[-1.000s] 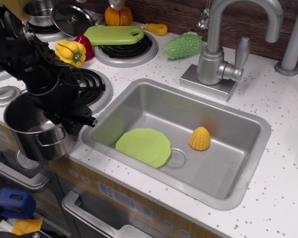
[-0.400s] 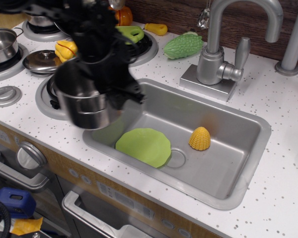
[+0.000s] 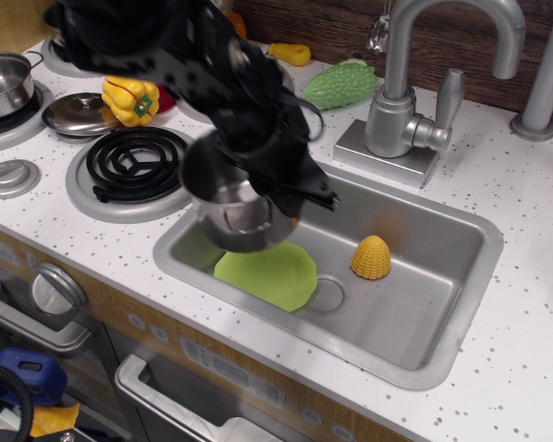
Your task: Put pot in sink
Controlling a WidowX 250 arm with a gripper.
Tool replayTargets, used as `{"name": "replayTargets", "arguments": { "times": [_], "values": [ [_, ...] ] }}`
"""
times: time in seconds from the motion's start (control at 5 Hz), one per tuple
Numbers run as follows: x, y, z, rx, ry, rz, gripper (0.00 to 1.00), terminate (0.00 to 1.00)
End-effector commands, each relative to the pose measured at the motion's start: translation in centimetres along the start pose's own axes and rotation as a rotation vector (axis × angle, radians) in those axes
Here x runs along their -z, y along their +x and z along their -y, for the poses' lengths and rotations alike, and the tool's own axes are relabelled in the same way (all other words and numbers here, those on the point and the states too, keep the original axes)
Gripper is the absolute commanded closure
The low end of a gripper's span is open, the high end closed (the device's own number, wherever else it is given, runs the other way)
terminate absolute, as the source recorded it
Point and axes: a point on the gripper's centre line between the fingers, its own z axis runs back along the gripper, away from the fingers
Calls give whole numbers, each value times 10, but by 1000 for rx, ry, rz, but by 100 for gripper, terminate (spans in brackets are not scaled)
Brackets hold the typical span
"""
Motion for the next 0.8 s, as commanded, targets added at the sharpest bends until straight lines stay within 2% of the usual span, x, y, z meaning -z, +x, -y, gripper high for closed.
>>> {"name": "replayTargets", "arguments": {
  "times": [0.0, 0.2, 0.4, 0.6],
  "values": [
    [2, 0, 7, -24, -33, 53, 100, 0],
    [5, -7, 6, -41, -62, 75, 0, 0],
    [4, -7, 3, -34, -82, 72, 0, 0],
    [4, -7, 3, -34, -82, 72, 0, 100]
  ]
}}
